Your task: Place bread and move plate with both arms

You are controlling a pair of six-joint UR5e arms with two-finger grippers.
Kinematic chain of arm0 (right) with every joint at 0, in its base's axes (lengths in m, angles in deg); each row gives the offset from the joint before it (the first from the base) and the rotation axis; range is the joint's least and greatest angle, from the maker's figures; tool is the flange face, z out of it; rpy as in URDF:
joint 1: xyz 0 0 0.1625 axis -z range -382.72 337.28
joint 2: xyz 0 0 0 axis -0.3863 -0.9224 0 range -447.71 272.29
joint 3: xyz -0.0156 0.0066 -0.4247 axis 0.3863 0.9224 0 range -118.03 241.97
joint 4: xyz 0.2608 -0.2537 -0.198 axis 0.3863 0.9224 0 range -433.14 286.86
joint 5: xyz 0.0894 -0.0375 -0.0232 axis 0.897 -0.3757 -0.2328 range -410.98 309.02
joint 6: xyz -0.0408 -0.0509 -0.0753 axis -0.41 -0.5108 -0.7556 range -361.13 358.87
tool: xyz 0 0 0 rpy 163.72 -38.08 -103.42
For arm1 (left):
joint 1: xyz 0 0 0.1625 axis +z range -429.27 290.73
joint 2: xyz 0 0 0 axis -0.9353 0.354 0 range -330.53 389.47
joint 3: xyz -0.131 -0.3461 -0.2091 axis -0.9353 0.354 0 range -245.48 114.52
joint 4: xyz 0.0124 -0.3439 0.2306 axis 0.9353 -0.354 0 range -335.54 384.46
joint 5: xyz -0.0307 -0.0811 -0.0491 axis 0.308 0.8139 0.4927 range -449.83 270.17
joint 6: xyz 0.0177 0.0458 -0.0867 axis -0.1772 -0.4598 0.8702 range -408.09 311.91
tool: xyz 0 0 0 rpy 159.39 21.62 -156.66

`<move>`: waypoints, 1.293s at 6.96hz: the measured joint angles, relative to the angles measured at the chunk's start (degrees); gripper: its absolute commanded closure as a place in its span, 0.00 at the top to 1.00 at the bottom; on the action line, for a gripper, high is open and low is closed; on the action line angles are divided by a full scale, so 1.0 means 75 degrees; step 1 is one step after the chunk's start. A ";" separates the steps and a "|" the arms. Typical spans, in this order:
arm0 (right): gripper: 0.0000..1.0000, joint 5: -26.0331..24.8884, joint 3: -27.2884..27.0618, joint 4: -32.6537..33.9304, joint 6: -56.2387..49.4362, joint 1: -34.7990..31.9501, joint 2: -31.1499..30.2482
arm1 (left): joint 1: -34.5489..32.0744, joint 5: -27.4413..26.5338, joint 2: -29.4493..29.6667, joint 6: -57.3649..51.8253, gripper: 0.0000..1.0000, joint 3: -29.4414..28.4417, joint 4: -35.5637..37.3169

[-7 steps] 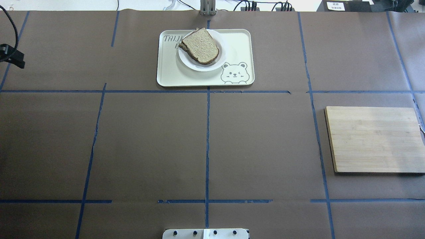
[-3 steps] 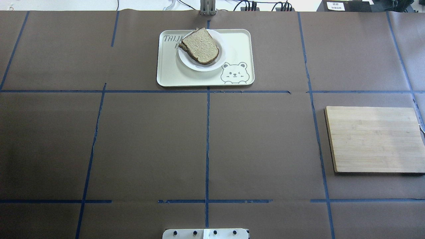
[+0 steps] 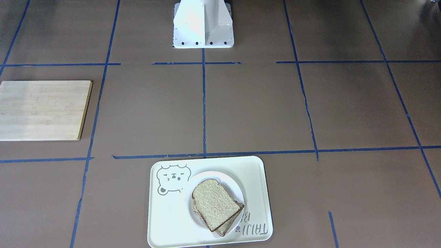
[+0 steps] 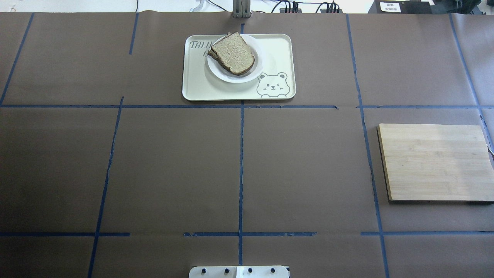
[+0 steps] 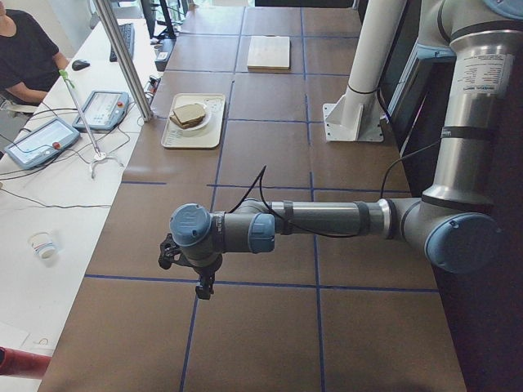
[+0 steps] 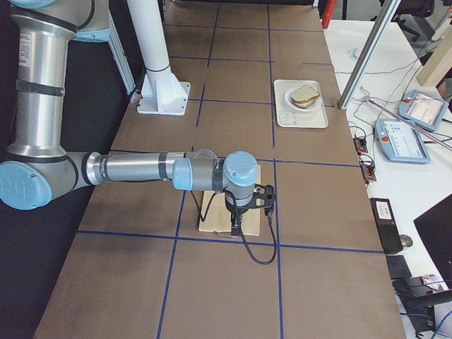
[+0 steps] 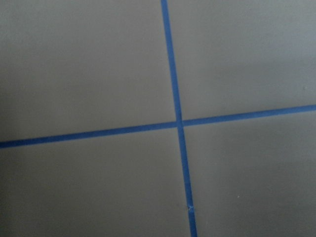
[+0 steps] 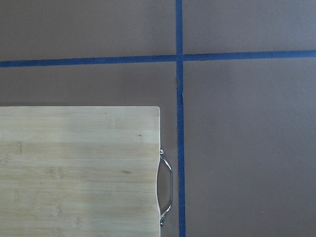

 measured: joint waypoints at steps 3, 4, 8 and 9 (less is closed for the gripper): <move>1.00 0.0018 -0.0002 -0.0020 0.0004 -0.0005 0.0013 | 0.0049 -0.0091 -0.0528 0.0016 1.00 0.0783 0.0379; 1.00 0.0003 0.0009 -0.0025 0.0005 -0.0005 0.0014 | 0.0120 -0.0198 -0.0574 -0.0010 1.00 0.0937 0.0598; 1.00 -0.0022 0.0065 -0.0028 -0.0003 -0.0005 0.0008 | 0.0177 -0.0400 -0.0647 -0.0418 1.00 0.0896 0.0862; 1.00 -0.0026 0.0084 -0.0023 -0.0005 -0.0005 -0.0008 | 0.0177 -0.0380 -0.0652 -0.0556 1.00 0.0850 0.0870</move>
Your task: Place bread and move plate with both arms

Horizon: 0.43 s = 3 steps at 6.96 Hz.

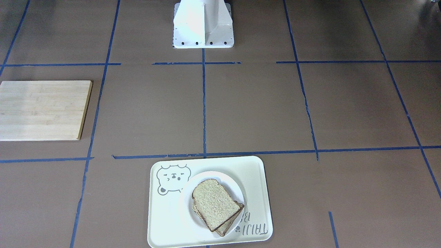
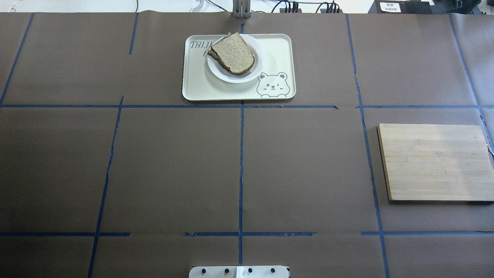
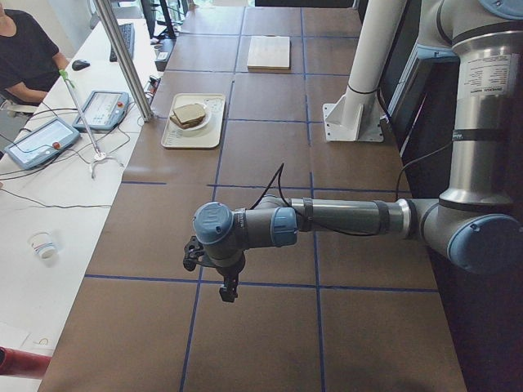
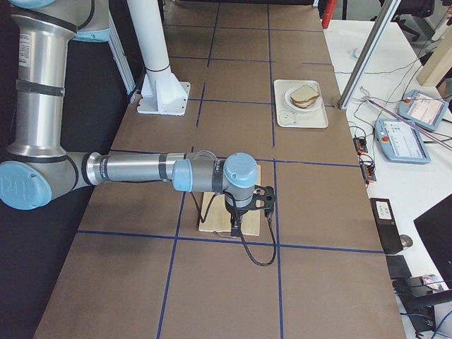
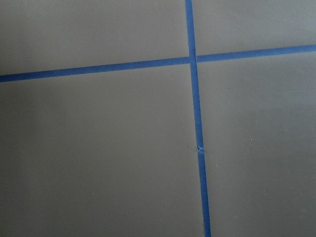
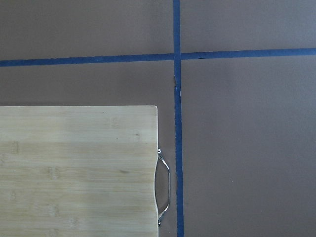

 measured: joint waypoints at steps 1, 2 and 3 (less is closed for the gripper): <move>1.00 -0.0017 0.0020 0.0011 -0.0004 -0.0004 -0.0019 | 0.0000 0.0024 -0.0004 -0.0058 1.00 -0.0016 0.0003; 1.00 -0.0039 0.0031 0.0013 -0.0009 -0.0024 -0.0048 | 0.0000 0.0035 -0.0005 -0.0079 1.00 -0.0014 0.0005; 1.00 -0.0050 0.0039 0.0003 -0.0010 -0.0050 -0.0090 | 0.0000 0.0039 -0.0005 -0.0085 1.00 -0.0013 0.0003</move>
